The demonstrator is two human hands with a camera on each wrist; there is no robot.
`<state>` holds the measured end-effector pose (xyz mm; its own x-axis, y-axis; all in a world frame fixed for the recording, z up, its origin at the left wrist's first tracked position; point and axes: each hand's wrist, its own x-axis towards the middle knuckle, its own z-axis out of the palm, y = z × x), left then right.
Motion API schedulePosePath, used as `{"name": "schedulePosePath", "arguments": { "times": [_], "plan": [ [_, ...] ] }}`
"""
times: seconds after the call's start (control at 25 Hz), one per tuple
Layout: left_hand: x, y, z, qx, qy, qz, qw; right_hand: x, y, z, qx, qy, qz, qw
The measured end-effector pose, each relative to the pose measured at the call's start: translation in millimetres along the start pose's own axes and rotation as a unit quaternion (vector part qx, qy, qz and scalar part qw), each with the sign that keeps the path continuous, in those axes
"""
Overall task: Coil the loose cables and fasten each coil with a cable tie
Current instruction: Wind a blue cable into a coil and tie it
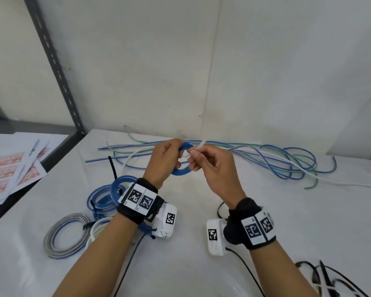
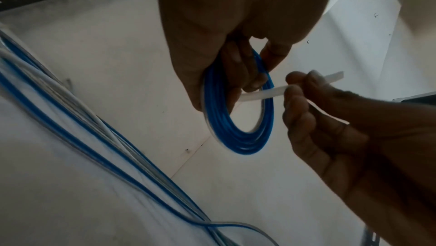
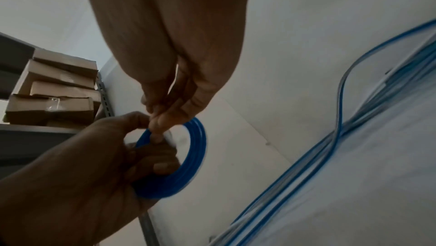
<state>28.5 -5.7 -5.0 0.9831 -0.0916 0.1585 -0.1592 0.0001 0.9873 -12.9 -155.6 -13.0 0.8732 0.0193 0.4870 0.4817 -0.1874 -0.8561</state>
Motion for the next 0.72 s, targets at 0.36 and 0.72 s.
{"name": "schedulePosePath", "arguments": {
  "times": [0.36,0.72],
  "plan": [
    [1,1,-7,-0.027,-0.022,0.014,0.999,-11,-1,11,-0.096,0.036,-0.107,0.989],
    [-12,22,-6,0.021,-0.043,0.186,0.981,-10,-34,9,0.187,-0.04,0.134,0.972]
  ]
}}
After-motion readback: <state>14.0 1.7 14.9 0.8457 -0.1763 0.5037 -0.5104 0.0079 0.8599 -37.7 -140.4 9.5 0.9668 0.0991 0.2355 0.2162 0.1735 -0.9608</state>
